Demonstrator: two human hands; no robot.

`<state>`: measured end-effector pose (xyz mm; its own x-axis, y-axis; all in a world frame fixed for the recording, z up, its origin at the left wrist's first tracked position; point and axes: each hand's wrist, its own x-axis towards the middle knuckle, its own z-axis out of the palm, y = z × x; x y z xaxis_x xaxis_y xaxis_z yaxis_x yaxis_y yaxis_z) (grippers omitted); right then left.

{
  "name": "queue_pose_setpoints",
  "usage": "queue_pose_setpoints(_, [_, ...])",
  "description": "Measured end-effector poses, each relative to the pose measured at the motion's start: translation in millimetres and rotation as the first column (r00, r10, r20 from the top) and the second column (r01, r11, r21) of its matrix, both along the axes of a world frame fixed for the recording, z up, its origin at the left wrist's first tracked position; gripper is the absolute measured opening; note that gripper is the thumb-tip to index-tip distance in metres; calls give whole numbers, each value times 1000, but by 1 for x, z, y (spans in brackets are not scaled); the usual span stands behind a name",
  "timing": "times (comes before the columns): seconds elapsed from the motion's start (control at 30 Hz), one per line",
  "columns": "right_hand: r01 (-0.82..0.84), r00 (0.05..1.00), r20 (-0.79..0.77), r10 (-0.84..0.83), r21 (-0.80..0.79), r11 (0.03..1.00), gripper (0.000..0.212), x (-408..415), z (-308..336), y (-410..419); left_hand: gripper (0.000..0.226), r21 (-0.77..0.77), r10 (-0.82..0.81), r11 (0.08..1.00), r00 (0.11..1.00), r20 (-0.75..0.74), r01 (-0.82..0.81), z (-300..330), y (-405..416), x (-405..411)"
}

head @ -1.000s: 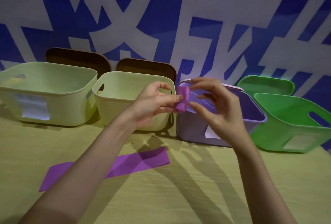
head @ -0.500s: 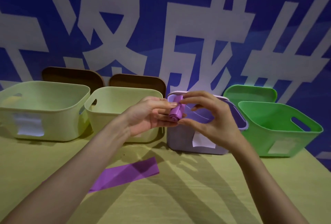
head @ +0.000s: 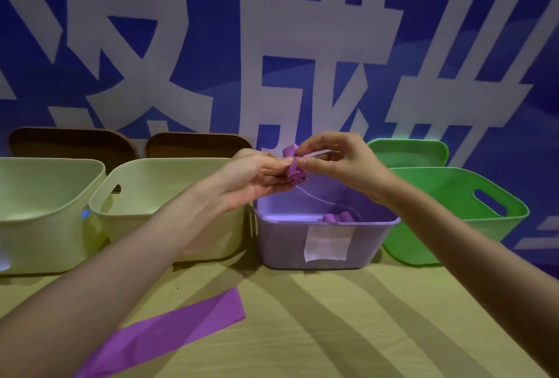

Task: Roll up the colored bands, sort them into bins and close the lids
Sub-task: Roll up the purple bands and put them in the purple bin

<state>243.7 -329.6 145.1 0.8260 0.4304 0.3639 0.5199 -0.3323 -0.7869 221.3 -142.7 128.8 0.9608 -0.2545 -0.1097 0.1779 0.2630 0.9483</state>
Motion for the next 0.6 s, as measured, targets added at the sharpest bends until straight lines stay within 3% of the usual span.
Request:
queue_pose_setpoints(0.1, [80,995,-64,-79,27,996,20,9,-8,0,17,6,16,1000,1000,-23,-16,-6,-8,9])
queue_pose_setpoints(0.27, [279,942,-190,-277,-16,960,29,17,-16,4,33,-16,45,999,998,-36,-45,-15,-13,21])
queue_pose_setpoints(0.4, [302,875,-391,-285,-19,953,21,22,-13,1,31,-4,36,999,998,-49,-36,-16,-13,27])
queue_pose_setpoints(0.6, [297,838,-490,-241,38,954,14,29,-14,0,31,115,-66,991,997,-37,70,-14,-10,37])
